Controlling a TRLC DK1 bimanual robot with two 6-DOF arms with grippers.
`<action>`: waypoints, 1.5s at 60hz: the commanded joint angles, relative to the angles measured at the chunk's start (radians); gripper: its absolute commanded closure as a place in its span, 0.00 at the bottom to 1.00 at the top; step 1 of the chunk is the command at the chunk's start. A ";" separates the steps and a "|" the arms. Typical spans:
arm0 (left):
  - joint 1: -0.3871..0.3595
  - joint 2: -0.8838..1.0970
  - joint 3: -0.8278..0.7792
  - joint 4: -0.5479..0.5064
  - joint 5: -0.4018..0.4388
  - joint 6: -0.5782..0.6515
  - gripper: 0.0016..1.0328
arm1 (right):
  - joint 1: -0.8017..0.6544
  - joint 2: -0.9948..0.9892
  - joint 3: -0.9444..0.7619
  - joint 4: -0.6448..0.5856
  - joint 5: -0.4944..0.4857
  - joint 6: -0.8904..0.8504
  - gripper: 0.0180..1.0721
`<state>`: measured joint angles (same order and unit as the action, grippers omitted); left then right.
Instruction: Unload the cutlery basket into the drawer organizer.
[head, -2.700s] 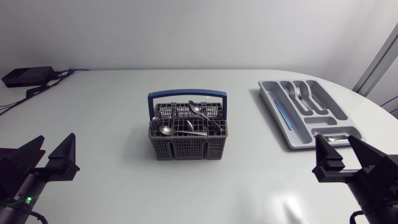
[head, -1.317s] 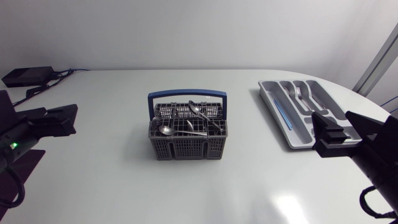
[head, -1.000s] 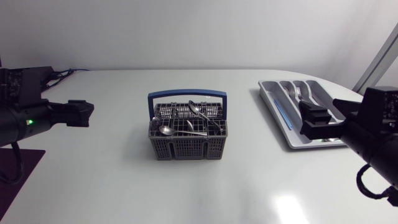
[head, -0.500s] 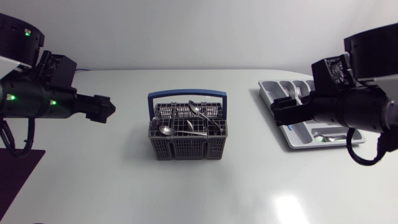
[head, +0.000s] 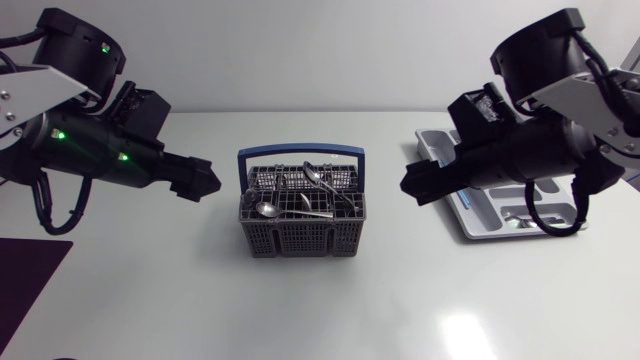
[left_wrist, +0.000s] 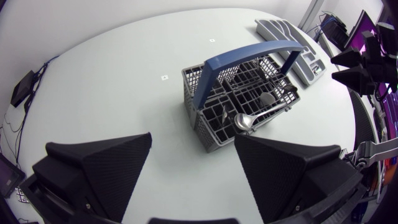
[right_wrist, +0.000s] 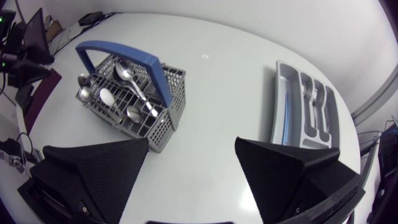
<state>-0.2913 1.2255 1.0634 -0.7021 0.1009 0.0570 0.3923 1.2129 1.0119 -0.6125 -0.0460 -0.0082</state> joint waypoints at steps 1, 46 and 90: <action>-0.016 0.029 0.040 -0.008 0.008 0.021 0.10 | 0.020 0.028 0.022 -0.021 -0.035 -0.076 0.05; -0.037 0.095 0.038 0.016 0.008 -0.032 0.10 | 0.289 0.343 0.329 -0.161 -0.172 -0.381 0.05; -0.039 0.017 -0.054 0.092 -0.007 -0.068 0.11 | 0.361 0.617 0.577 -0.296 -0.212 -0.658 0.12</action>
<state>-0.3233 1.2633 1.0355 -0.6209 0.0998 0.0174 0.7391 1.7943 1.5597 -0.8944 -0.2512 -0.6308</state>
